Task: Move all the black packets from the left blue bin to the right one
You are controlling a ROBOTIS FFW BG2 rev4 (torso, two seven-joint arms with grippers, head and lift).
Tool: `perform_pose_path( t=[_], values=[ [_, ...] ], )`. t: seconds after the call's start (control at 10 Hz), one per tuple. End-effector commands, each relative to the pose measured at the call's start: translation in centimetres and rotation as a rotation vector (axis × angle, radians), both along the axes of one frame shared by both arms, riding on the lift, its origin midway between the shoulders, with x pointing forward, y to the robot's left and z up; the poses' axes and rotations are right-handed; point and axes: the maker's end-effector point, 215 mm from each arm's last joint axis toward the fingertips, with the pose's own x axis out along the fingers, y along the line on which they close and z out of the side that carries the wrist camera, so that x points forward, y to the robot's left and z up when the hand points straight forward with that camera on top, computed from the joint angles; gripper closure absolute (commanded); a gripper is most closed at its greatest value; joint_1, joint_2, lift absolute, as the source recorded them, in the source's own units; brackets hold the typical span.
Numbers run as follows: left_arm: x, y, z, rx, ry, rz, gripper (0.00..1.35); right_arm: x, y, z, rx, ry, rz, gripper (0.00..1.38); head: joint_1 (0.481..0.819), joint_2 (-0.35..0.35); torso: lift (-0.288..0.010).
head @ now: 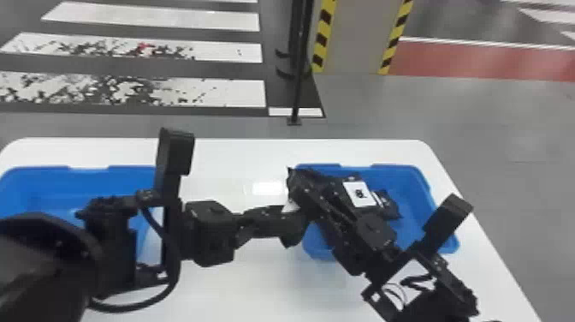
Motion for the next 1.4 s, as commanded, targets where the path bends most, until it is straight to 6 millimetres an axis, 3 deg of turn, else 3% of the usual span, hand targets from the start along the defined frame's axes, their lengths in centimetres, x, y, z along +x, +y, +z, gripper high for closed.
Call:
perform_pose_path(
  t=[0.0,0.1,0.2,0.3,0.4,0.5,0.7,1.1,1.2,1.3],
  values=[
    [0.0,-0.1,0.0,-0.001,0.001,-0.001,1.21,-0.1,0.3,-0.1,0.015,0.009,0.008,1.28,0.695,-0.119,-0.154],
    [0.0,0.0,0.0,-0.004,0.001,0.002,1.20,-0.2,0.5,-0.2,0.017,0.013,0.013,1.28,0.695,-0.118,-0.154],
    [0.1,0.2,0.2,-0.025,-0.001,0.017,1.04,-0.1,0.5,-0.3,0.018,0.016,0.013,1.28,0.695,-0.116,-0.154],
    [0.2,1.3,-0.5,-0.036,0.023,0.055,0.55,0.5,0.0,-0.7,0.031,0.028,0.006,1.28,0.695,-0.112,-0.154],
    [0.4,2.6,-1.0,-0.042,0.034,0.090,0.15,1.6,-1.1,-1.1,0.020,0.032,-0.011,1.28,0.695,-0.105,-0.154],
    [0.5,3.5,-0.9,-0.063,0.031,0.118,0.09,3.0,-2.0,-2.3,-0.016,0.049,-0.018,1.28,0.695,-0.099,-0.154],
    [0.2,5.5,0.4,-0.091,-0.018,0.171,0.15,6.1,-6.3,-4.4,-0.090,0.069,-0.089,1.28,0.695,-0.097,-0.154],
    [-1.9,9.5,2.8,-0.175,-0.077,0.241,0.15,9.5,-19.6,-9.9,-0.253,0.168,-0.310,1.28,0.695,-0.183,-0.154],
    [-1.6,11.5,3.8,-0.195,-0.120,0.288,0.15,10.0,-21.4,-10.8,-0.278,0.187,-0.336,1.27,0.695,-0.215,-0.154],
    [-1.2,13.5,4.6,-0.206,-0.168,0.331,0.15,10.2,-23.0,-11.8,-0.277,0.215,-0.358,1.10,0.695,-0.223,-0.154]
  ],
)
